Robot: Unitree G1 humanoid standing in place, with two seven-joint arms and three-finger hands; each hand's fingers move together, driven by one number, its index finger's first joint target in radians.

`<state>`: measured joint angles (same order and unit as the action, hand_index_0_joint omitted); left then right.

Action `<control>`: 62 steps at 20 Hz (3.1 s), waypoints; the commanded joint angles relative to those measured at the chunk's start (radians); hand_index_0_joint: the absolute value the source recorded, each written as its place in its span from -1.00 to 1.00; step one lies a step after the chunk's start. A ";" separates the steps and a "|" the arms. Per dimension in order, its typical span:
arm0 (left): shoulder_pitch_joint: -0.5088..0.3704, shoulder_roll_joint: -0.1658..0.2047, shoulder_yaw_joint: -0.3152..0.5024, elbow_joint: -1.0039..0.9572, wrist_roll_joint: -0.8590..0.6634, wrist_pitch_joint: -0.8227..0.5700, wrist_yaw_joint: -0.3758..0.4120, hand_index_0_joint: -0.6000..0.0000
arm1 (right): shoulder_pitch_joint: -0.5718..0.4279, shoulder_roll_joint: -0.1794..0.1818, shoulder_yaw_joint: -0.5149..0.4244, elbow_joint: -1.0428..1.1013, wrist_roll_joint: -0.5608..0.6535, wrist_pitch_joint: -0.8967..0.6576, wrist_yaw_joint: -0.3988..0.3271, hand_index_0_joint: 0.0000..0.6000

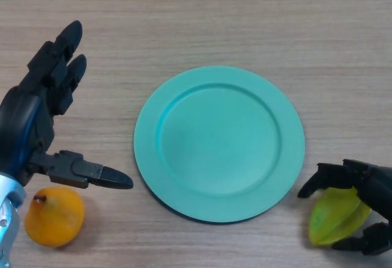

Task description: Pick up the yellow starfruit and place it on the plate

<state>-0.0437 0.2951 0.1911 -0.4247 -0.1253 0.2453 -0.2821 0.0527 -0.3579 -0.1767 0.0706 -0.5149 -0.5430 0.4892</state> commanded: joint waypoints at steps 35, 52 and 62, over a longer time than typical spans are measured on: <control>-0.032 0.062 0.122 -0.021 -0.084 -0.144 0.001 1.00 | -0.382 0.163 0.295 0.080 -0.043 0.004 -0.156 1.00; -0.038 0.042 0.080 -0.066 -0.048 -0.138 0.039 1.00 | -0.252 0.134 0.195 -0.427 0.262 0.556 -0.287 -1.00; -0.066 0.051 0.072 -0.087 -0.058 -0.122 0.026 1.00 | -0.107 0.102 0.093 -0.760 0.473 0.835 -0.276 -1.00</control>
<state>-0.0751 0.3095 0.2153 -0.4631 -0.1728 0.2326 -0.2662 -0.0336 -0.2256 -0.0184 -0.6280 -0.0725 0.4234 0.2432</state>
